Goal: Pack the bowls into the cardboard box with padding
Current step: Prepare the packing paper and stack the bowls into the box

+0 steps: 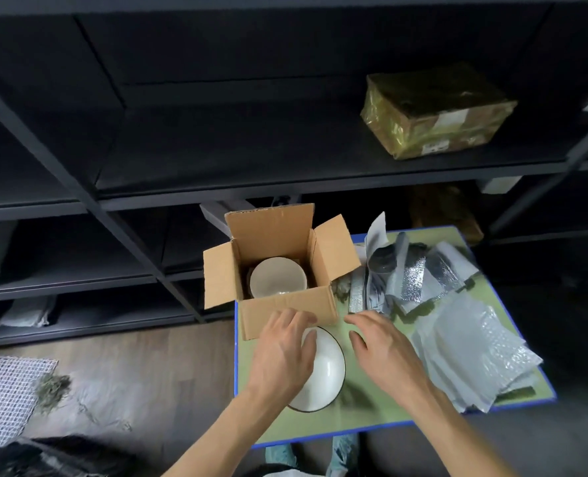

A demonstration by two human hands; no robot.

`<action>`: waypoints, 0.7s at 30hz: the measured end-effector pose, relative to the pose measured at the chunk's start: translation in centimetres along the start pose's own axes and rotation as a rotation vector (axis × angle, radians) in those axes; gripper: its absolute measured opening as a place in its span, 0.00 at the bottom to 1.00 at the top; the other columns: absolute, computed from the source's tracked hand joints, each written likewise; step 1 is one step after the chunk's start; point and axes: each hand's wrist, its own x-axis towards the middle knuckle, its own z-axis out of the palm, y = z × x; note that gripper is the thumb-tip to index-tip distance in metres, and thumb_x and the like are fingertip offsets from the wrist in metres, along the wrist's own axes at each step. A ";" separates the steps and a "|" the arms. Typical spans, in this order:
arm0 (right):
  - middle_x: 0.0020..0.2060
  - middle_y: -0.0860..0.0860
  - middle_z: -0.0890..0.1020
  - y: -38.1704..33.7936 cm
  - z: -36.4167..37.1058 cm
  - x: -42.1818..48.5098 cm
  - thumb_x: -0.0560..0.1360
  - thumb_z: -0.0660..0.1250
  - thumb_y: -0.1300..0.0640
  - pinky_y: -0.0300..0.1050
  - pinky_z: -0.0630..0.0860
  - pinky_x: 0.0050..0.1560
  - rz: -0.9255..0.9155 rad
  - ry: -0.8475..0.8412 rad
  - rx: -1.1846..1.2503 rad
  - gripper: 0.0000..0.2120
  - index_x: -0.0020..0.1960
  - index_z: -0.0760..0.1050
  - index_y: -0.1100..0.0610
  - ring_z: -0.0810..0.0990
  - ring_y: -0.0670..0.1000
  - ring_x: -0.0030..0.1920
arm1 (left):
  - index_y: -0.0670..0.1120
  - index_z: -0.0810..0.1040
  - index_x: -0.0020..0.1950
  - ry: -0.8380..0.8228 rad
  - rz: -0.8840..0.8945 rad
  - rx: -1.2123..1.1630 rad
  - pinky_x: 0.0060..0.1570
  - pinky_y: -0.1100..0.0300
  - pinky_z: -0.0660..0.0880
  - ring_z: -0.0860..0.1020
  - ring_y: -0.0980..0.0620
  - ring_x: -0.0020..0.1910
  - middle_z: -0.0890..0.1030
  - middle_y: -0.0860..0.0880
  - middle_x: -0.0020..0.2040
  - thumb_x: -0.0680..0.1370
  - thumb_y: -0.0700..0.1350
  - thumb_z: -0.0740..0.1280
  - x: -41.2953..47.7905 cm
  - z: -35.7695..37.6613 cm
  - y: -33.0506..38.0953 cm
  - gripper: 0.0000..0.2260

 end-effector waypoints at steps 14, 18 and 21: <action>0.71 0.51 0.70 14.9 -4.1 -5.2 0.83 0.58 0.54 0.48 0.70 0.66 0.409 -0.134 -0.064 0.22 0.76 0.65 0.56 0.68 0.54 0.70 | 0.45 0.77 0.65 -0.365 0.228 0.084 0.57 0.51 0.74 0.77 0.44 0.55 0.80 0.46 0.58 0.80 0.51 0.58 4.9 11.6 9.1 0.19; 0.70 0.52 0.71 18.7 -5.0 -6.7 0.83 0.58 0.55 0.48 0.68 0.67 0.506 -0.128 -0.069 0.22 0.76 0.65 0.55 0.68 0.55 0.70 | 0.46 0.73 0.71 -0.496 0.215 0.143 0.60 0.53 0.70 0.74 0.44 0.60 0.77 0.46 0.61 0.82 0.51 0.60 6.6 15.4 11.4 0.19; 0.71 0.52 0.70 21.2 -5.5 -7.5 0.83 0.58 0.54 0.50 0.66 0.68 0.571 -0.133 -0.059 0.21 0.75 0.65 0.55 0.66 0.56 0.71 | 0.46 0.71 0.71 -0.561 0.194 0.231 0.60 0.53 0.69 0.73 0.45 0.61 0.76 0.46 0.62 0.83 0.55 0.58 8.0 17.9 12.6 0.20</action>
